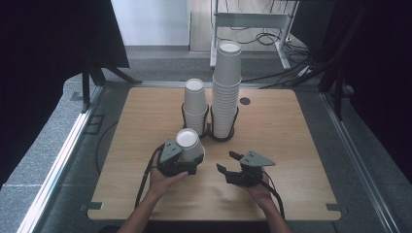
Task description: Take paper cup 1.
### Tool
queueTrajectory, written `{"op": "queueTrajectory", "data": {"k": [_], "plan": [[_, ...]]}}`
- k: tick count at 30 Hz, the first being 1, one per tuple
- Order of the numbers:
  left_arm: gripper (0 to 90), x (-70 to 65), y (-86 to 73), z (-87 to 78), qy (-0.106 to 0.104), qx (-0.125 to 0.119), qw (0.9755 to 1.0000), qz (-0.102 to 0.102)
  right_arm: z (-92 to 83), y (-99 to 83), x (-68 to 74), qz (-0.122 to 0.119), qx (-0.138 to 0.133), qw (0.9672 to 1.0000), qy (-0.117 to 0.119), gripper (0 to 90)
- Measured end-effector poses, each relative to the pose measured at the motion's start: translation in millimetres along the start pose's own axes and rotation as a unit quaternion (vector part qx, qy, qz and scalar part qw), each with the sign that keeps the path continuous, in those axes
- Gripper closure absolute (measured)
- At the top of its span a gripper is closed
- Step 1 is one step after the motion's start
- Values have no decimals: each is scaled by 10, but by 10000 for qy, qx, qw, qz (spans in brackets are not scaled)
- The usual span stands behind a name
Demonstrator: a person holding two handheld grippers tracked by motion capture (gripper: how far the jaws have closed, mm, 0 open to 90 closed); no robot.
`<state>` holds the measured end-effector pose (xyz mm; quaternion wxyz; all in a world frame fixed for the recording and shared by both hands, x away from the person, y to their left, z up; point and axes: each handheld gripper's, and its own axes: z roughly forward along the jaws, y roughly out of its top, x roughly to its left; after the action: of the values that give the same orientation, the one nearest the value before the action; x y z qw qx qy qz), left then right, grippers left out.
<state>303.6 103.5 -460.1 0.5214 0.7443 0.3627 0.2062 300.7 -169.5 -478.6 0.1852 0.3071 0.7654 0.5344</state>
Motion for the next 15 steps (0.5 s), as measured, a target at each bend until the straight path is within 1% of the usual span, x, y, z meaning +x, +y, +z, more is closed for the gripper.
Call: {"op": "queueTrajectory", "data": {"k": [6,15], "plan": [[118,-40,-50,50,99,155,9996,230,-19,-15,-9,59,-19,10000,-22,305],[117,-87,-87,125,8,314,9989,338,-68,0,-8,76,-109,9999,-28,304]]}}
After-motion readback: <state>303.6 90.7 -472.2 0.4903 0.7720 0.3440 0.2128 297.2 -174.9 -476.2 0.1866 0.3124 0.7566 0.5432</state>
